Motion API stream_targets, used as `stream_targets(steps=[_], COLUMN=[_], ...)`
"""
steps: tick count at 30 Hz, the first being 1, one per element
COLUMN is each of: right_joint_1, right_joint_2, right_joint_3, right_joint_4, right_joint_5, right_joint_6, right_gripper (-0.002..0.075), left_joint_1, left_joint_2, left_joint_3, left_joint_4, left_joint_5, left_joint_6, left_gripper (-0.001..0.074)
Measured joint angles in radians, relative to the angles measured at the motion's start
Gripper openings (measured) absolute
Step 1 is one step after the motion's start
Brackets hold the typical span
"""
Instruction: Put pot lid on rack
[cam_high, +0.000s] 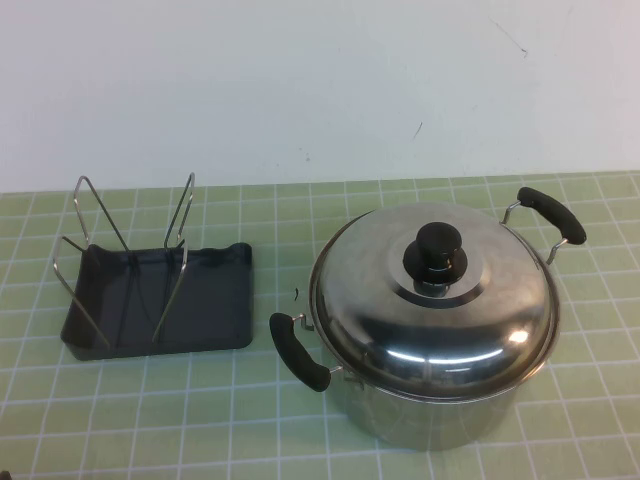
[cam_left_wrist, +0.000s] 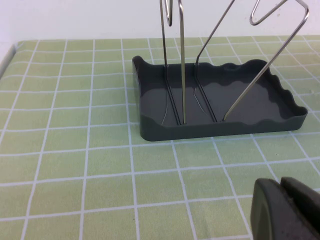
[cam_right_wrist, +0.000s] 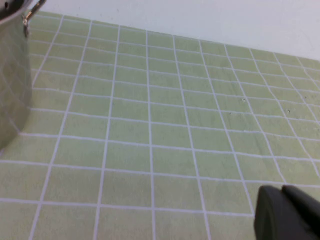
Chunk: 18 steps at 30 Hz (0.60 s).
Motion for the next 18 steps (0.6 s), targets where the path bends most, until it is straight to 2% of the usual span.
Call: stream_targets(steps=[18], right_joint_1=[0.000], right_joint_2=[0.000], right_joint_3=[0.000], right_joint_4=[0.000], right_joint_5=[0.000], right_joint_6=[-0.015], right_gripper=[-0.0001], left_joint_1=[0.000], left_joint_2=[0.000], left_joint_3=[0.000], left_joint_4=[0.004], left_joint_5=[0.000], left_joint_6=[0.000], left_gripper=[-0.0002])
